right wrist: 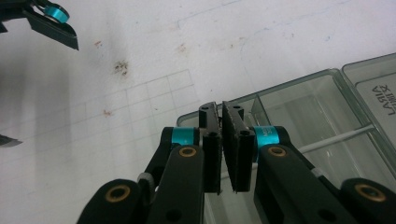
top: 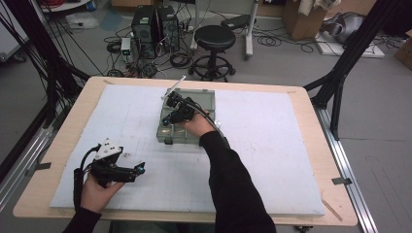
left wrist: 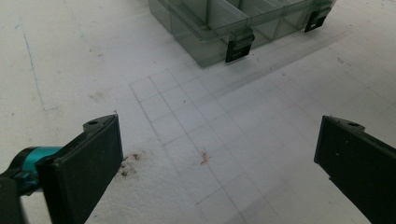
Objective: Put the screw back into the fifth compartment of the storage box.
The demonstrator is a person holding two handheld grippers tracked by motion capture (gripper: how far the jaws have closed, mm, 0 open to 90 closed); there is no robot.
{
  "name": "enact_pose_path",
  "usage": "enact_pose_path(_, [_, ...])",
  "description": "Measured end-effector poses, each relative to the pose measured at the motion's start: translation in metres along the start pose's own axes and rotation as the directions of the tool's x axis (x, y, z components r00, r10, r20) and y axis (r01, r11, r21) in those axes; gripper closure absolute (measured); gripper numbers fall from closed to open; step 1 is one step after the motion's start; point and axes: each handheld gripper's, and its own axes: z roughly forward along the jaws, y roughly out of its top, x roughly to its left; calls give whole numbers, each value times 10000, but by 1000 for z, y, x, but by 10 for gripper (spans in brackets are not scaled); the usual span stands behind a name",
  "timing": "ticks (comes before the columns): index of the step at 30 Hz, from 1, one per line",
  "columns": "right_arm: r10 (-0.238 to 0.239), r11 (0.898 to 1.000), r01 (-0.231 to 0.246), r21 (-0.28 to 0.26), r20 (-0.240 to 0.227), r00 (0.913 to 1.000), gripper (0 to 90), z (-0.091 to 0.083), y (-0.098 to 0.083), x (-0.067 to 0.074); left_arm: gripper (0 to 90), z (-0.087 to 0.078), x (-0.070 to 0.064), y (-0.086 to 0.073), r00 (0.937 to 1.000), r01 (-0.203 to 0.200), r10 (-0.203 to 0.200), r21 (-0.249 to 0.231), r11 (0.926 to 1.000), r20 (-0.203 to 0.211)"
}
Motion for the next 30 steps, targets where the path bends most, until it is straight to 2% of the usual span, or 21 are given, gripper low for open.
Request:
enact_pose_path(4, [6,10000,-7,90,64,10000,861,7,-1,-1,17,0,0,0,10000,34,-34,-6,10000,1])
enact_pose_path(5, [159,9997,-160,169,69,9998,861,10,-1,-1,17,0,0,0,10000,35,-35,-6,10000,-2])
enact_pose_path(10, [252,9993,-257,267,162,9995,861,18,-3,-5,17,0,0,0,10000,-3,3,26,10000,12])
enact_pose_path(23, [443,9981,-453,419,244,9987,860,28,-6,-9,17,0,1,0,10000,74,-74,-14,10000,35])
enact_pose_path(26, [445,9984,-457,342,349,9984,808,29,-7,-11,17,0,0,0,9999,97,-97,-30,9999,33])
enact_pose_path(30, [522,9984,-531,199,422,9977,785,26,-8,-10,17,0,1,-1,10000,75,-75,-20,10000,24])
